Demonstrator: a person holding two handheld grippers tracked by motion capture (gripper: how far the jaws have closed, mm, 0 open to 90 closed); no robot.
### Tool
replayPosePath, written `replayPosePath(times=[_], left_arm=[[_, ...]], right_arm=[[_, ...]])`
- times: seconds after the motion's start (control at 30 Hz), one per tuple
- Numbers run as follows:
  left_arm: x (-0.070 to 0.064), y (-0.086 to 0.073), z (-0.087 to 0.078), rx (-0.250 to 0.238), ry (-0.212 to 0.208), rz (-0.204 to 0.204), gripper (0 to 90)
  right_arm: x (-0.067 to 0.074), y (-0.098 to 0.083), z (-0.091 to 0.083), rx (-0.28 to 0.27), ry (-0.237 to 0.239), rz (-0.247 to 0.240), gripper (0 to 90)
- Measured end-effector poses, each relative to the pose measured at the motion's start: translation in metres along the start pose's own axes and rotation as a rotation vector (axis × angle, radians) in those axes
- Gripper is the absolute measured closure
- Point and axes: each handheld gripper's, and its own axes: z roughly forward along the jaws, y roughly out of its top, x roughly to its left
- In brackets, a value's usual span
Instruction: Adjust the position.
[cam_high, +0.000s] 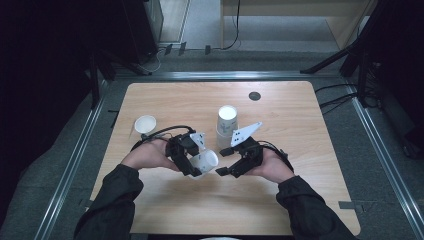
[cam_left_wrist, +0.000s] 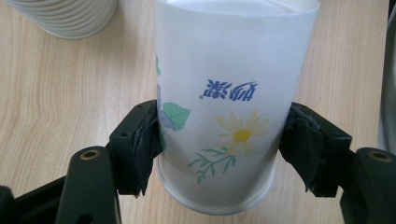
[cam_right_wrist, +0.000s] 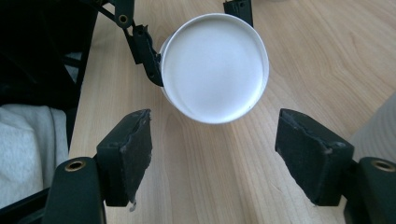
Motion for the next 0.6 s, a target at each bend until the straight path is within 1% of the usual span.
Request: replayPosePath(times=[0.1,0.17,0.2,0.23,0.27,0.3,0.33,0.37,0.4,0.43,0.5,0.53,0.6], left_arm=[[-0.003,0.004,0.002,0.030,0.007,0.026,31.3],[-0.004,0.005,0.003,0.034,0.005,0.029,31.2],[-0.005,0.007,0.004,0.050,0.010,0.043,31.1],[-0.006,0.008,0.004,0.054,0.012,0.046,31.1],[-0.007,0.009,0.005,0.062,0.018,0.058,31.0],[-0.008,0.009,0.006,0.064,0.020,0.052,31.0],[-0.008,0.010,0.006,0.075,0.022,0.060,31.0],[-0.009,0.011,0.007,0.080,0.024,0.060,31.0],[-0.009,0.011,0.008,0.083,0.025,0.061,31.0],[-0.010,0.012,0.008,0.086,0.026,0.068,31.0],[-0.011,0.013,0.010,0.085,0.024,0.069,30.9],[-0.011,0.014,0.011,0.090,0.027,0.082,30.9],[-0.012,0.015,0.012,0.089,0.020,0.079,30.8]], right_arm=[[0.002,0.001,0.006,0.021,0.007,-0.013,27.6],[0.003,0.002,0.009,0.017,0.014,-0.017,27.7],[0.003,0.002,0.010,0.017,0.018,-0.012,27.6],[0.003,0.002,0.011,0.012,0.024,-0.013,27.6],[0.003,0.003,0.012,0.012,0.024,-0.017,27.7],[0.004,0.003,0.014,0.016,0.029,-0.012,27.7],[0.004,0.004,0.015,0.013,0.024,-0.023,27.7],[0.005,0.004,0.016,0.023,0.030,-0.021,27.8],[0.005,0.005,0.017,0.020,0.032,-0.032,28.0],[0.006,0.005,0.018,0.023,0.034,-0.031,28.1],[0.006,0.006,0.020,0.019,0.028,-0.042,28.2],[0.006,0.006,0.021,0.024,0.036,-0.035,28.4],[0.007,0.007,0.022,0.028,0.036,-0.038,29.4]])
